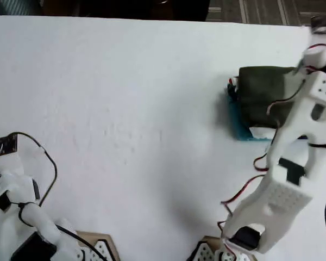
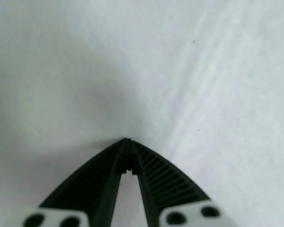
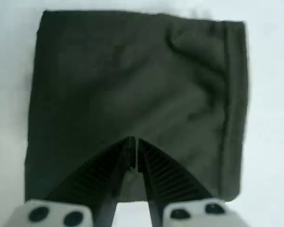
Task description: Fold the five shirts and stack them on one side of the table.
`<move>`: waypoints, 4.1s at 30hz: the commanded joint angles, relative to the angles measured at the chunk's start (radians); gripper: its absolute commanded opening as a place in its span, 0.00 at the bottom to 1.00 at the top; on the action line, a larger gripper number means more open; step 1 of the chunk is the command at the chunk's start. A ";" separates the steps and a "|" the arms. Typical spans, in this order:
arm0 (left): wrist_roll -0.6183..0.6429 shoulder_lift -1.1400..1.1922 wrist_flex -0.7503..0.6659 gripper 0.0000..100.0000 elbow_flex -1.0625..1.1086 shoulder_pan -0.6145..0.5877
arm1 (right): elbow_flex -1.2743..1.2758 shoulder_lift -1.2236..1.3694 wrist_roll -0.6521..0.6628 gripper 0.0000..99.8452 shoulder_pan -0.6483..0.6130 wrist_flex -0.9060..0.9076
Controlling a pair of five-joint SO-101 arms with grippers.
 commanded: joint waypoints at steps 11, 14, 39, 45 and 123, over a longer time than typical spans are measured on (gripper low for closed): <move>0.014 -0.026 -0.009 0.03 -0.001 -0.006 | 0.537 -0.170 0.017 0.02 -0.008 -0.311; 0.014 -0.026 -0.009 0.03 -0.001 -0.006 | 0.635 -0.170 0.040 0.02 -0.010 -0.377; 0.008 -0.203 0.219 0.03 -0.137 0.124 | 0.807 -1.044 0.063 0.02 -0.168 -0.185; 0.012 -0.540 0.370 0.03 -0.102 0.384 | 1.178 -1.334 -0.068 0.02 -0.317 -0.271; 0.442 -1.364 0.399 0.05 0.545 0.884 | 2.469 -2.204 -0.087 0.02 -0.503 -0.483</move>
